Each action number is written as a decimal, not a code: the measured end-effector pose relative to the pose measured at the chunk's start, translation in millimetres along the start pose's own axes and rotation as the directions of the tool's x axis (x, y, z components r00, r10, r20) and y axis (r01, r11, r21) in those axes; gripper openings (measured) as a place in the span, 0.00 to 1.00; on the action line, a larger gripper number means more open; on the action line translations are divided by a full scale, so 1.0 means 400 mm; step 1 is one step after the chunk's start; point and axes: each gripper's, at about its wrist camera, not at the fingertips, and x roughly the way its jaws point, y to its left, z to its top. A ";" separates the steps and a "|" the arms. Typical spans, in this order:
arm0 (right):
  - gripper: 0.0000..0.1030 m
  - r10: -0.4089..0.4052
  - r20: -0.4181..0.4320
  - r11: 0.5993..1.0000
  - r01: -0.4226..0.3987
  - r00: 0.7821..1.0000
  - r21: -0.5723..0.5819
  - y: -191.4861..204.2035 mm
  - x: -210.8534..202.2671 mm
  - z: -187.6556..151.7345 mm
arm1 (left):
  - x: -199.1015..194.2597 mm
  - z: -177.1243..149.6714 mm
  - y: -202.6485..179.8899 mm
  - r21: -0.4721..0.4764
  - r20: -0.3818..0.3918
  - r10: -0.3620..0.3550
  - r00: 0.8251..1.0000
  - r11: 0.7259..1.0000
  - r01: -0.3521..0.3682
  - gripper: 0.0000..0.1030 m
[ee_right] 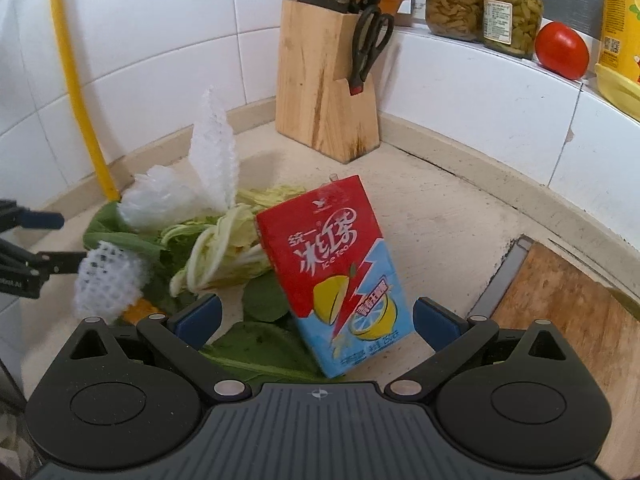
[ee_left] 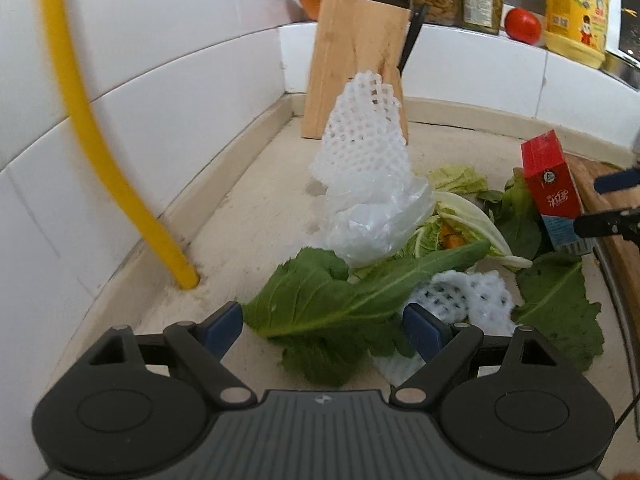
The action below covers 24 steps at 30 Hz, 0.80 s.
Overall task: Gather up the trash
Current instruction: 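Grasp the red ice tea carton with the right tool while left tool grasps leaves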
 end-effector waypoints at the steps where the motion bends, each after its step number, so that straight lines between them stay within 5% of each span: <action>1: 1.00 -0.005 0.000 1.000 0.005 1.000 -0.005 -0.003 0.005 0.003 | 0.006 0.004 0.002 0.011 0.000 -0.011 1.000 1.000 0.011 0.79; 13: 1.00 0.026 -0.025 0.997 -0.028 0.999 -0.076 -0.027 0.066 0.030 | 0.087 0.038 -0.005 0.142 -0.087 -0.131 0.988 0.980 0.142 0.78; 16: 0.97 0.028 -0.045 0.996 -0.032 0.999 -0.080 -0.029 0.087 0.032 | 0.088 0.037 0.007 0.103 -0.111 -0.163 0.980 0.979 0.174 0.59; 19: 0.79 0.033 -0.076 0.998 -0.037 0.997 -0.050 -0.032 0.103 0.036 | 0.072 0.034 0.033 0.016 -0.132 -0.200 0.971 0.979 0.204 0.43; 24: 0.74 0.035 -0.096 0.999 -0.034 0.995 0.004 -0.043 0.093 0.032 | 0.023 0.016 0.067 -0.088 -0.119 -0.219 0.968 0.974 0.210 0.34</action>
